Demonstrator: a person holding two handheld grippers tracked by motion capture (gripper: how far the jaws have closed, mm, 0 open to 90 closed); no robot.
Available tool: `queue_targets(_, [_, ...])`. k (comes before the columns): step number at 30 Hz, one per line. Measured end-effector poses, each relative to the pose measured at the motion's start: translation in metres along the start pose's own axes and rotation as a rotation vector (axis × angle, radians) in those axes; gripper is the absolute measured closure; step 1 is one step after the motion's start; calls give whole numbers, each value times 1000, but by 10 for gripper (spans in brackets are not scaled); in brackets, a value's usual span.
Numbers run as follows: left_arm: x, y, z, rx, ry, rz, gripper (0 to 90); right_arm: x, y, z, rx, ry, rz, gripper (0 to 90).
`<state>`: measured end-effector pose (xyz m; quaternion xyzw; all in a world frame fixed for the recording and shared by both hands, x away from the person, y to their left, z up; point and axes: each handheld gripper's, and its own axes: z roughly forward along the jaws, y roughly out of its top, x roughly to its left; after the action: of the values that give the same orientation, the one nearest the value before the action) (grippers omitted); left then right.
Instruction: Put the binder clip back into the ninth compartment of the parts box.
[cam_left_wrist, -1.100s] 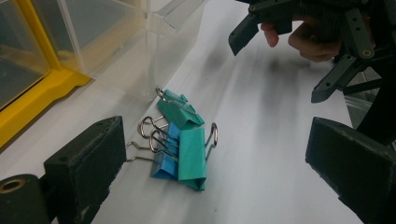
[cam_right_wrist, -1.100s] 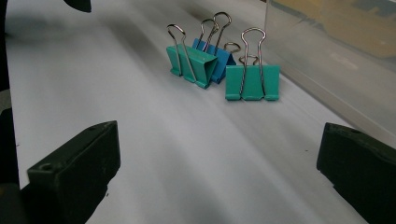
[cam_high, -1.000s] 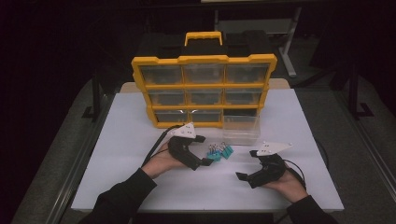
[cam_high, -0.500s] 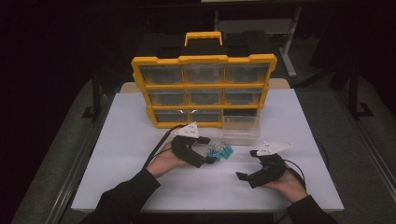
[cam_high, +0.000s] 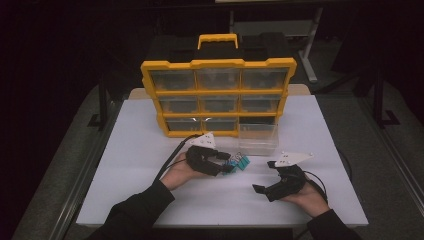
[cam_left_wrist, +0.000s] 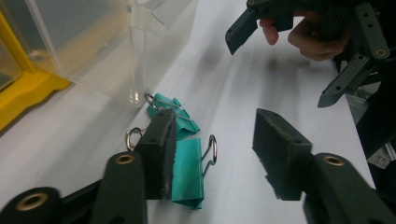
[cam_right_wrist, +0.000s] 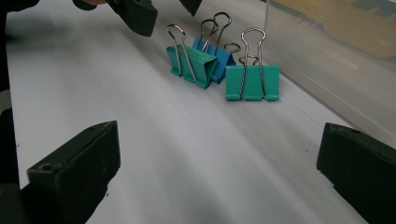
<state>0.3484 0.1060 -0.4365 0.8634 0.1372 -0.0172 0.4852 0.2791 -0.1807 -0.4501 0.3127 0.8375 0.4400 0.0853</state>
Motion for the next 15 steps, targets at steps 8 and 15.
queue_targets(8, [-1, -3, 9, 25, 16, 14, 631, 0, 0, 0, 1, 2, 0, 0])
queue_targets(15, [-2, -5, 13, 33, 33, 26, 707, 0, 0, 0, 1, 2, 0, 0])
